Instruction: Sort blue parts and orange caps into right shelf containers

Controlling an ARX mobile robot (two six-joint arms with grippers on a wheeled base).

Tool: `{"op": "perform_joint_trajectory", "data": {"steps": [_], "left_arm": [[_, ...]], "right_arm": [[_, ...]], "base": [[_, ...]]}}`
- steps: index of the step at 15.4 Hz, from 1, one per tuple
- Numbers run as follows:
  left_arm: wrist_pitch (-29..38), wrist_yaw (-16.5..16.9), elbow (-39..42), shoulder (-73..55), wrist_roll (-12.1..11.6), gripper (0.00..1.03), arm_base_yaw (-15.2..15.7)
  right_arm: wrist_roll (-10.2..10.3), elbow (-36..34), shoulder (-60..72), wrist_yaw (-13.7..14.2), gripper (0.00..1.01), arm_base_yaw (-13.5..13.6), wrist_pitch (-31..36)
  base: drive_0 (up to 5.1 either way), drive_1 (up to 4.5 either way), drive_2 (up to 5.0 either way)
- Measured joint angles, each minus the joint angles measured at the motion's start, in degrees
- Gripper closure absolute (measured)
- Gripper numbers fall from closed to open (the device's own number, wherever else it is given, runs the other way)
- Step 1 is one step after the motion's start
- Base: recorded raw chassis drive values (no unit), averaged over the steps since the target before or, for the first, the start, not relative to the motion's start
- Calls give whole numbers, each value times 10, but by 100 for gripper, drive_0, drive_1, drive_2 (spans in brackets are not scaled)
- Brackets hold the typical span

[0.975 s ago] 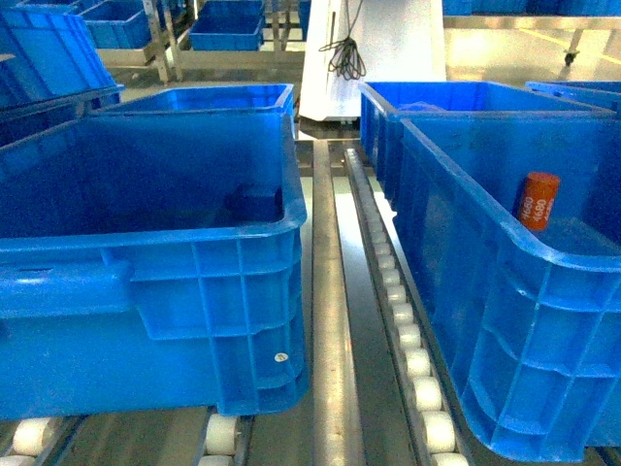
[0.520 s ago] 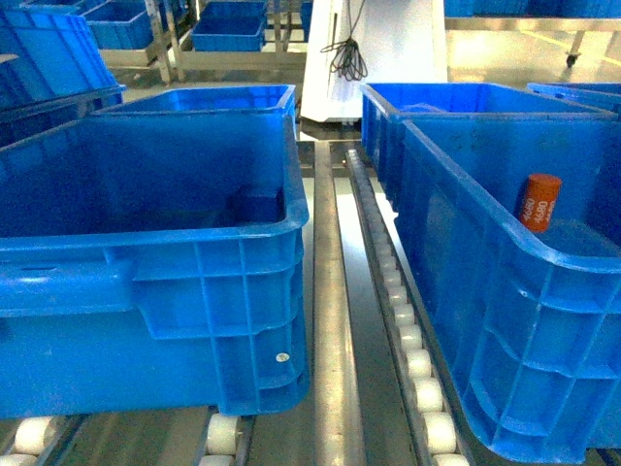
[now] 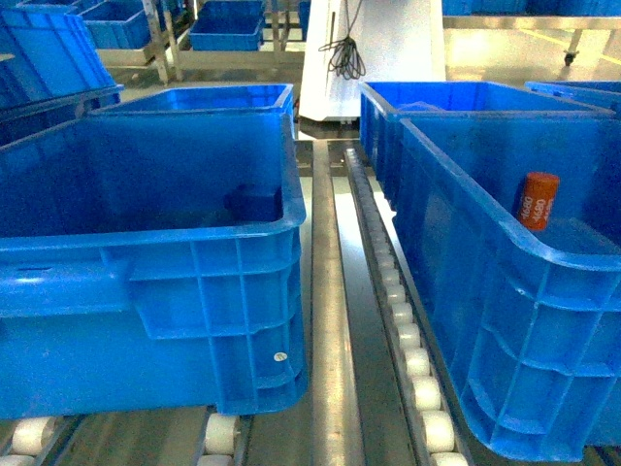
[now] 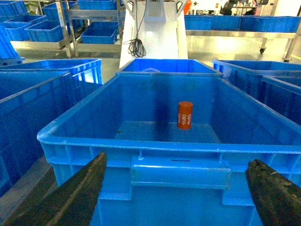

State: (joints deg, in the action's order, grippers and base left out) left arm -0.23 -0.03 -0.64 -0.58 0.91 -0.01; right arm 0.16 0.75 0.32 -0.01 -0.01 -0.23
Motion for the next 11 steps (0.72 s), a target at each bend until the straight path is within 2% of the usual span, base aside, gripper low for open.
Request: {"op": "perform_joint_trajectory", "data": {"steps": [1,2,11], "left_arm": [[0,0,0,0,0,10,0],[0,0,0,0,-1,3,0],[0,0,0,0,-1,5,0]], "right_arm": [[0,0,0,0,2,0,0],[0,0,0,0,3,0,0],[0,0,0,0,3,0,0]], "base": [[0,0,0],[0,0,0],[0,0,0]]}}
